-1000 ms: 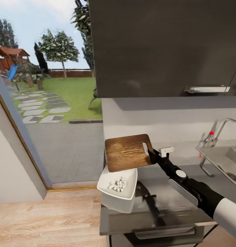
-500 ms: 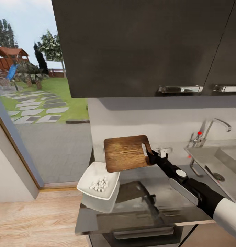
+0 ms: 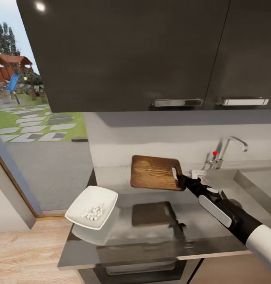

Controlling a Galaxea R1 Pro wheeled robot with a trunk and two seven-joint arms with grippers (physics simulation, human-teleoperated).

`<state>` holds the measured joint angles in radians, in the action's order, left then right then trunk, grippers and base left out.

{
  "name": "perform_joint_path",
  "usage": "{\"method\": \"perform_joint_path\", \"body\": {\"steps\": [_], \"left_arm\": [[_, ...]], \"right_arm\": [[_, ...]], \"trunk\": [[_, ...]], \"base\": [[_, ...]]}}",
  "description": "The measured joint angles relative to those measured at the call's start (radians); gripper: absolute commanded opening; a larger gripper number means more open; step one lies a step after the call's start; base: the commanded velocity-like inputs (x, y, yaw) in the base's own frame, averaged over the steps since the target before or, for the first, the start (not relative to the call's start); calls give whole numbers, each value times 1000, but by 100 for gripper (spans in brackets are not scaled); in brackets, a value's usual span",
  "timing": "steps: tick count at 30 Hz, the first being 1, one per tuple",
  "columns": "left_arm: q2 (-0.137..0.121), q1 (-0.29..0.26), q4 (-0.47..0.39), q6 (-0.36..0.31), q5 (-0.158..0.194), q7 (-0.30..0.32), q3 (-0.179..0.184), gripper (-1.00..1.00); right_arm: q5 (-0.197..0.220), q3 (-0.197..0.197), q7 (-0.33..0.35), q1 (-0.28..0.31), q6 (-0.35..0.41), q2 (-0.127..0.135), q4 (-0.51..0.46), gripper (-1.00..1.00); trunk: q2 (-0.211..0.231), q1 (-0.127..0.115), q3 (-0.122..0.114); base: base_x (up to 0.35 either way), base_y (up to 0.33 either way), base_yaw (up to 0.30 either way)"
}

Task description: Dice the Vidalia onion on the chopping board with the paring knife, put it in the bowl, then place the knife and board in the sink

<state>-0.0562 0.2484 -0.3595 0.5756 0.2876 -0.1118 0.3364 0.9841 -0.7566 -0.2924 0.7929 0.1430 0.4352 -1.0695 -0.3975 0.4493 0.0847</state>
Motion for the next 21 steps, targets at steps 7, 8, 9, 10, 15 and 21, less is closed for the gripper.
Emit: {"method": "perform_joint_path", "body": {"steps": [7,8,9,10,15,21], "left_arm": [[5,0,3,0,0,1,0,100],[5,0,3,0,0,1,0,100],[6,0,3,0,0,1,0,100],[6,0,3,0,0,1,0,100],[7,0,9,0,0,0,0,100],[7,0,12,0,0,0,0,100]], "right_arm": [[69,0,-218,0,1,-2,-6,-100],[71,0,-236,0,1,-2,-8,-100],[72,0,-252,0,1,-3,-10,-100],[73,0,-268,0,1,-3,-11,-100],[76,1,-394,0,-1,-5,-15,-100],[69,94,-520,0,-6,-54,-18,-100]], "trunk": [[0,0,0],[0,0,0],[0,0,0],[0,0,0],[0,0,0],[0,0,0]], "base": [[0,-317,0],[0,-317,0],[0,-317,0],[0,-317,0],[-1,-317,0],[-60,-317,0]]}}
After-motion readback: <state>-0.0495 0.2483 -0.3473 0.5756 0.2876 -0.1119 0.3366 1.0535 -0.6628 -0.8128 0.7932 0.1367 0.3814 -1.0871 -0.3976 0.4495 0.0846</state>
